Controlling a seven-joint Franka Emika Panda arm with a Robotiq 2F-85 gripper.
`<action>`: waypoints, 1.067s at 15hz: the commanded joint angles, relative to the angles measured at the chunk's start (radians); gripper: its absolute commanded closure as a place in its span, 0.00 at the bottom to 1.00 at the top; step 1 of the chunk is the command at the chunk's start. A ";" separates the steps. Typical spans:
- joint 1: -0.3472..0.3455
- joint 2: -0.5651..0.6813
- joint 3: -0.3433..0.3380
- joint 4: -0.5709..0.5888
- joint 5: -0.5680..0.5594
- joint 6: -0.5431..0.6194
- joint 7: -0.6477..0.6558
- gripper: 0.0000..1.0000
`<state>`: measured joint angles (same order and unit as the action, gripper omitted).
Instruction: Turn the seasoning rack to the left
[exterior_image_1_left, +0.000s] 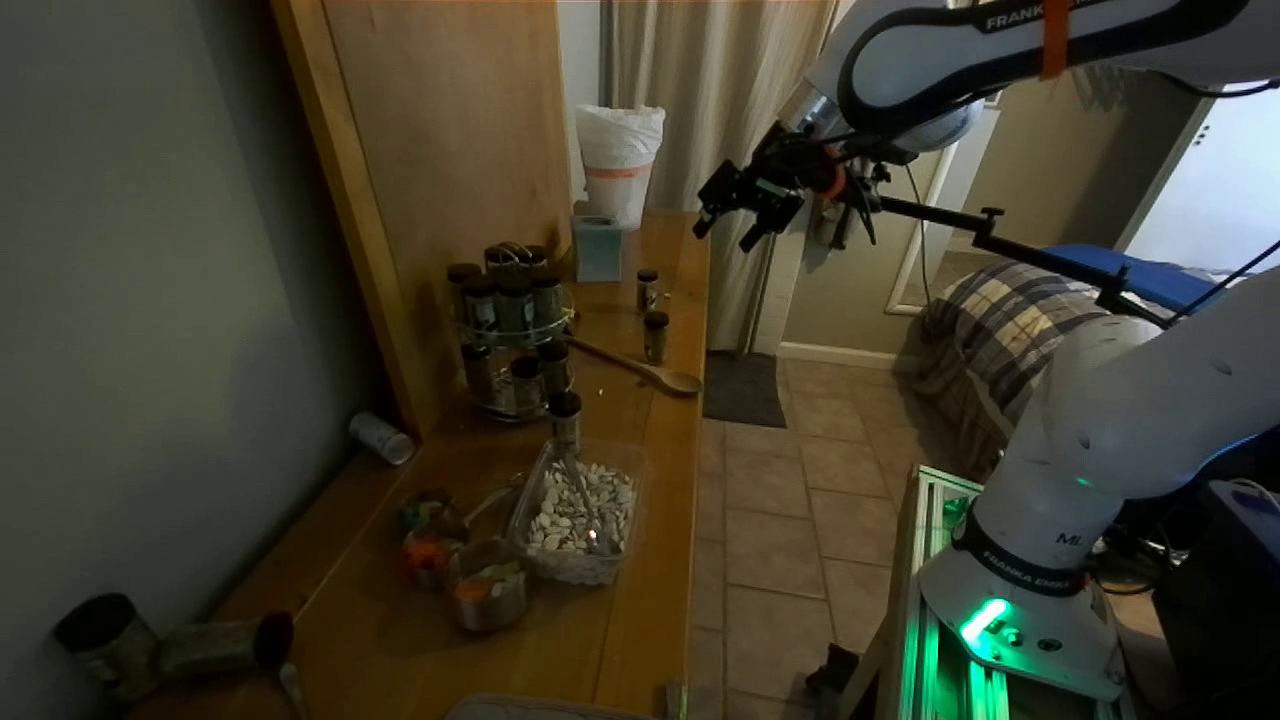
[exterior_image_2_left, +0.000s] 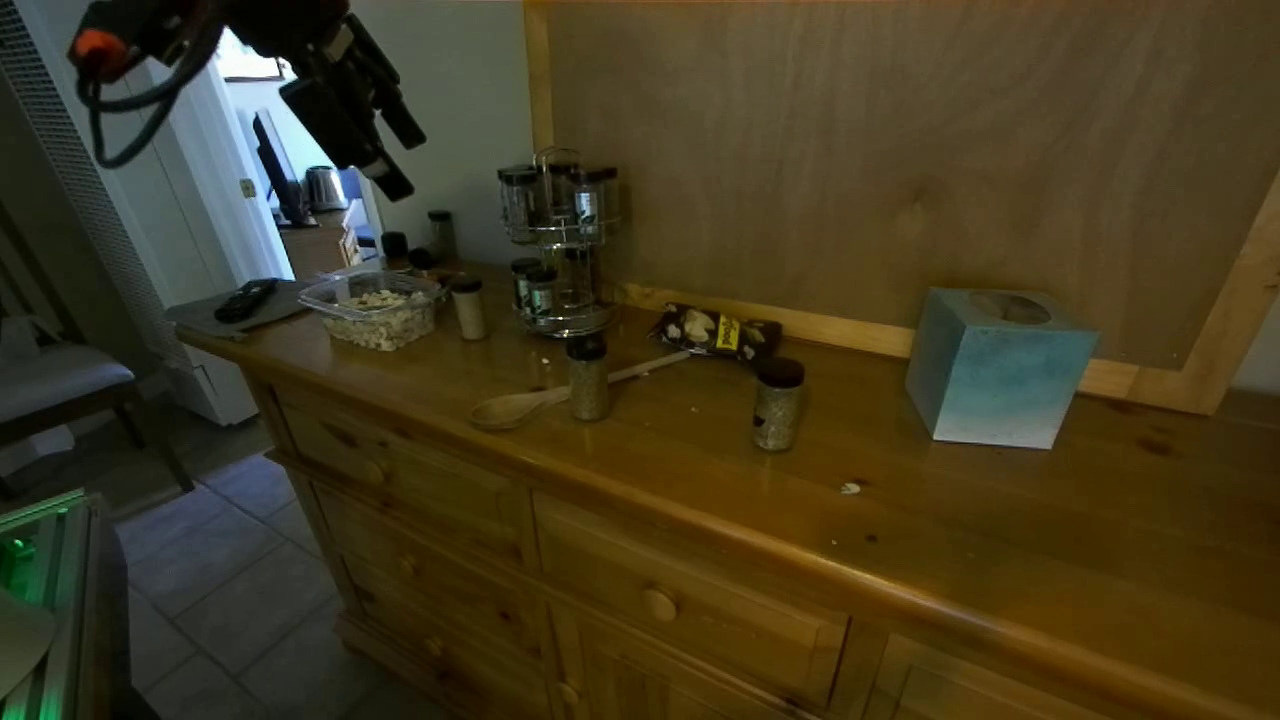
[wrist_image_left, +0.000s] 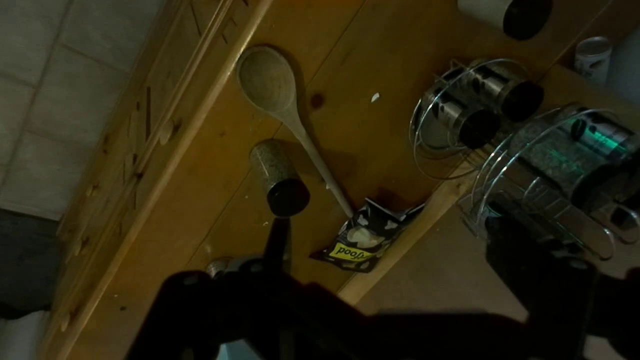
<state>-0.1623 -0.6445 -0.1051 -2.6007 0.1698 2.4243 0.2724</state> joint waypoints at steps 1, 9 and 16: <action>0.065 0.080 -0.072 0.008 0.087 0.084 -0.127 0.00; 0.183 0.234 -0.196 0.038 0.299 0.180 -0.356 0.00; 0.186 0.267 -0.200 0.035 0.378 0.198 -0.422 0.00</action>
<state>0.0425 -0.3787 -0.3232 -2.5672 0.5398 2.6282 -0.1452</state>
